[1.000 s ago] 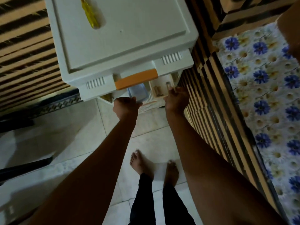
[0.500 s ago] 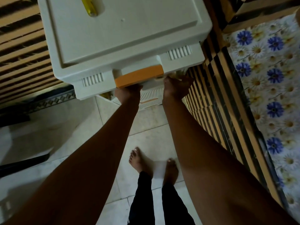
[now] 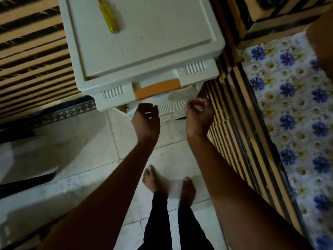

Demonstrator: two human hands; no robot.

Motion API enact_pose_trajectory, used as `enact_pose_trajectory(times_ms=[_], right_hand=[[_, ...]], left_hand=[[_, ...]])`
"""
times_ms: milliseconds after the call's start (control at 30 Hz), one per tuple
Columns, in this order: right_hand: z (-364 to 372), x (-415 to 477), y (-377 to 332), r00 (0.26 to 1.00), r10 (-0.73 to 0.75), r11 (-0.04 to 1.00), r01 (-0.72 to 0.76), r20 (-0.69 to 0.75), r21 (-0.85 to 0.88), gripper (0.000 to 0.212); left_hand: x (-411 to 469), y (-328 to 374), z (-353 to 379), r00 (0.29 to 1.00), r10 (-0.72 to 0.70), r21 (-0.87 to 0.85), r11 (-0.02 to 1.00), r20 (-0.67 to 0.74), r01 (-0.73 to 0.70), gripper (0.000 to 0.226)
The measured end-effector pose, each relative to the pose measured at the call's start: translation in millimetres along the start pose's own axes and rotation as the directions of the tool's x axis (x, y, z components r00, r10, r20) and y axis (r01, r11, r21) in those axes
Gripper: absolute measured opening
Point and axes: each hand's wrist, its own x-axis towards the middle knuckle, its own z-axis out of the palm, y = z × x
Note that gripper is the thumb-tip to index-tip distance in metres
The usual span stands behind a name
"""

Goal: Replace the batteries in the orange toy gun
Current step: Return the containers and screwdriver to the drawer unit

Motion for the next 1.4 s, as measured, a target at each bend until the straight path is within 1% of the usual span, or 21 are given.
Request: enact_pose_trajectory(times_ms=[33,67,100,167,233,300,367,433,500,533,567,633,700,800,900,967,1067,1167,1267,1333,1400], right_hand=[[-9,-8,-8,0.998,-0.050,0.999,0.050,0.030,-0.003,0.015],[-18,-18,-19,0.993,-0.103,0.995,0.103,0.060,0.000,0.015],[-26,-25,-31,0.983,-0.166,0.986,0.166,0.077,0.006,0.015],[-38,-35,-56,0.949,-0.303,0.953,0.302,0.085,0.024,0.011],[-42,-37,-79,0.905,-0.420,0.907,0.418,0.064,0.051,0.008],[-38,-33,-102,0.858,-0.512,0.858,0.508,0.052,0.073,0.007],[-28,-23,-122,0.797,-0.601,0.799,0.596,0.061,0.083,0.008],[-15,-10,-137,0.705,-0.702,0.711,0.701,0.103,0.044,0.011],[-1,4,-145,0.613,-0.771,0.618,0.785,0.170,-0.028,0.016],[6,11,-146,0.584,-0.785,0.584,0.809,0.206,-0.068,0.019],[13,17,-144,0.572,-0.782,0.565,0.818,0.245,-0.108,0.023],[23,27,-137,0.565,-0.763,0.543,0.824,0.313,-0.164,0.028],[29,31,-128,0.535,-0.786,0.501,0.845,0.311,-0.187,0.026],[30,32,-120,0.472,-0.838,0.430,0.880,0.275,-0.200,0.020],[30,36,-116,0.441,-0.856,0.398,0.895,0.270,-0.201,0.018],[30,36,-114,0.417,-0.872,0.376,0.906,0.255,-0.196,0.017],[26,34,-113,0.410,-0.862,0.370,0.911,0.299,-0.183,0.019],[21,33,-115,0.420,-0.840,0.371,0.907,0.343,-0.200,0.024],[21,33,-115,0.401,-0.844,0.349,0.915,0.356,-0.204,0.025],[20,34,-114,0.373,-0.854,0.307,0.924,0.364,-0.227,0.025],[19,35,-113,0.352,-0.858,0.269,0.928,0.375,-0.257,0.026]], left_hand=[[-19,49,-35,0.997,0.076,-0.154,0.985,-0.008,-0.076,0.009],[-36,84,-58,0.989,0.145,-0.202,0.970,0.016,-0.139,0.008],[-58,100,-76,0.981,0.193,-0.216,0.958,0.001,-0.188,0.009],[-81,102,-95,0.969,0.246,-0.251,0.938,0.003,-0.238,0.007],[-87,109,-109,0.960,0.277,-0.272,0.922,-0.030,-0.274,0.009],[-90,133,-129,0.937,0.338,-0.268,0.898,-0.092,-0.350,0.018],[-86,149,-143,0.892,0.416,-0.235,0.862,-0.176,-0.449,0.023],[-66,167,-152,0.839,0.473,-0.173,0.833,-0.269,-0.525,0.023],[-34,185,-156,0.788,0.515,-0.098,0.813,-0.338,-0.574,0.017],[-17,195,-157,0.767,0.536,-0.025,0.814,-0.352,-0.580,0.014],[0,203,-156,0.767,0.546,0.058,0.825,-0.338,-0.562,0.017],[33,218,-155,0.827,0.494,0.188,0.869,-0.267,-0.458,0.033],[59,233,-156,0.897,0.397,0.286,0.898,-0.196,-0.335,0.045],[78,250,-158,0.935,0.321,0.348,0.903,-0.153,-0.253,0.044],[86,258,-158,0.953,0.254,0.290,0.936,-0.164,-0.200,0.031],[84,255,-159,0.951,0.249,0.253,0.947,-0.181,-0.199,0.024],[62,237,-161,0.945,0.257,0.183,0.958,-0.203,-0.221,0.029],[12,208,-166,0.911,0.331,0.117,0.943,-0.246,-0.311,0.033],[-53,175,-167,0.891,0.365,0.002,0.925,-0.270,-0.379,0.026],[-97,151,-164,0.900,0.355,-0.054,0.923,-0.252,-0.380,0.021],[-127,130,-155,0.934,0.293,-0.111,0.941,-0.205,-0.320,0.020]])
